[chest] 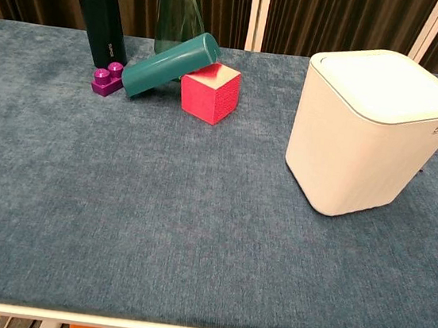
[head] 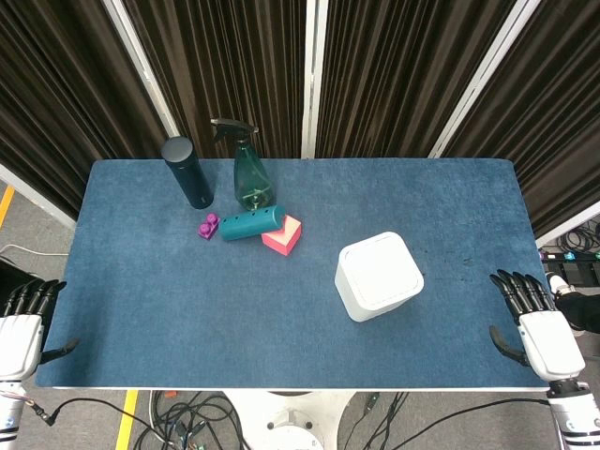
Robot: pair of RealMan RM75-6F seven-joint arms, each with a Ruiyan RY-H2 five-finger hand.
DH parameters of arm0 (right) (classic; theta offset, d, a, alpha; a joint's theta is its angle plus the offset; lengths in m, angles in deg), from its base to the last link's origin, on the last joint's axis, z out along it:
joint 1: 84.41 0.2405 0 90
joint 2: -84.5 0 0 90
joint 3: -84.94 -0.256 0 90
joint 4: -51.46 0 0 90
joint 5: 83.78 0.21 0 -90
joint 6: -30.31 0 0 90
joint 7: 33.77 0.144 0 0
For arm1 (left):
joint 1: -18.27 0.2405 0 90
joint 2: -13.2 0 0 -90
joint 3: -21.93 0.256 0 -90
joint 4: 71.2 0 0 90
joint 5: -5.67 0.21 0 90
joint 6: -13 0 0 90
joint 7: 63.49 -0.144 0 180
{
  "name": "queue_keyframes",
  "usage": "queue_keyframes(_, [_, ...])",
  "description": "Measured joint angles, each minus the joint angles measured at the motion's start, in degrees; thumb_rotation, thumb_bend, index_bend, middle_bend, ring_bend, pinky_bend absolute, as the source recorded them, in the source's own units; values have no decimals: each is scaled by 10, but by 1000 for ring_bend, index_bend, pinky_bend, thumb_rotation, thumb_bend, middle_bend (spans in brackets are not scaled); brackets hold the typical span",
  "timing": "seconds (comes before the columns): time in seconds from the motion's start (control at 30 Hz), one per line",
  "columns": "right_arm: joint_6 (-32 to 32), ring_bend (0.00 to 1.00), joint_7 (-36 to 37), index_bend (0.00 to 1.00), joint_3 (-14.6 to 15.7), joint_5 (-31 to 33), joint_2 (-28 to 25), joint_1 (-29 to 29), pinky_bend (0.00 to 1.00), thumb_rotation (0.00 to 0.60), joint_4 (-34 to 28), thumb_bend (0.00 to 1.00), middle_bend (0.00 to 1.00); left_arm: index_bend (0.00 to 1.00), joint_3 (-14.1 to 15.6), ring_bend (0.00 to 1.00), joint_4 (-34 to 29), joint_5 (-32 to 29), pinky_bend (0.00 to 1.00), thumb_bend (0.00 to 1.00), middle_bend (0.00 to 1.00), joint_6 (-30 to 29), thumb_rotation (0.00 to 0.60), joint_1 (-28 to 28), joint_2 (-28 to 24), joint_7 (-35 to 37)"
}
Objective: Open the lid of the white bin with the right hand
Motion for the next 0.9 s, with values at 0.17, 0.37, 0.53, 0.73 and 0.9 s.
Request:
queue_keyframes(0.17, [-2,0,-1,0,0,1,1,0,0,600,-1,319,57,158,0,71,2,0,111,0,126,3,600,-2,0,2])
queue_keyframes(0.37, [-6,0,2,0,2,-15,-4,8,0,600,-5,319,57,158,0,71,3,3,111,0,126,3,600,-4,2,4])
queue_keyframes(0.53, [-25,0,9,2,1,-56,-20,40,0,600,-22,318,94,158,-1,71,1,7,112,0,126,-1,600,-5,0,4])
queue_keyframes(0.73, [-89,0,-3,143,-6,-89,-40,97,0,600,-55,315,174,158,1,71,1,4,112,0,126,-7,600,2,-1,8])
queue_keyframes(0.9, [-144,0,-41,230,-17,-84,-39,138,0,600,-77,315,223,158,3,71,8,0,112,0,126,-9,600,7,1,16])
